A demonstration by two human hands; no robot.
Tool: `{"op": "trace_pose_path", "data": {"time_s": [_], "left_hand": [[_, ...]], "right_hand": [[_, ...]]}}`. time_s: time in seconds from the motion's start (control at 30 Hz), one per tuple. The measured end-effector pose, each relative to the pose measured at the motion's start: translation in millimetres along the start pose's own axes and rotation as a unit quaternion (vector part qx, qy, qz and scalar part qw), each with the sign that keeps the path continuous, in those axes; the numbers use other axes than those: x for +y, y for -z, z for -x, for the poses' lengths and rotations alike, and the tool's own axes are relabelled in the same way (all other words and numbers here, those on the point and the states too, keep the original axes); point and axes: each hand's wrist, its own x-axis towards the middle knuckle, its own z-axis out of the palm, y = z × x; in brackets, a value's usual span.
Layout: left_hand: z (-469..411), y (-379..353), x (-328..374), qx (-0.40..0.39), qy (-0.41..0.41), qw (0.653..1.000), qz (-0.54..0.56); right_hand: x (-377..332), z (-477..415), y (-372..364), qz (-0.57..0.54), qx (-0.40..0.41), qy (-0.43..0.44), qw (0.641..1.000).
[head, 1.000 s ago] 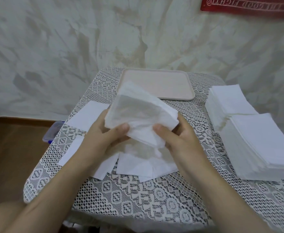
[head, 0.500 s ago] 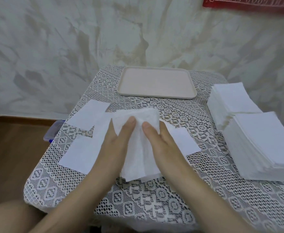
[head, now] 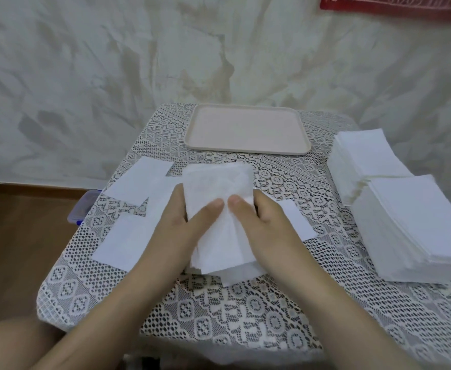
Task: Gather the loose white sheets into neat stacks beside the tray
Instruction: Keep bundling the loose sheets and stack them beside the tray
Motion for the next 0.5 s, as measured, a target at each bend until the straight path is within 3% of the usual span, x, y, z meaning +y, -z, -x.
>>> {"op": "trace_pose_path", "data": {"time_s": [0.23, 0.4, 0.5], "left_hand": [[-16, 28, 4, 0.05, 0.022, 0.999, -0.002], [-19, 39, 3, 0.048, 0.027, 0.998, -0.012], [-18, 40, 2, 0.033, 0.03, 0.999, -0.009]], "right_hand": [[16, -15, 28, 0.111, 0.024, 0.014, 0.993], [24, -19, 57, 0.325, 0.035, 0.051, 0.944], [22, -21, 63, 0.388, 0.003, 0.058, 0.92]]}}
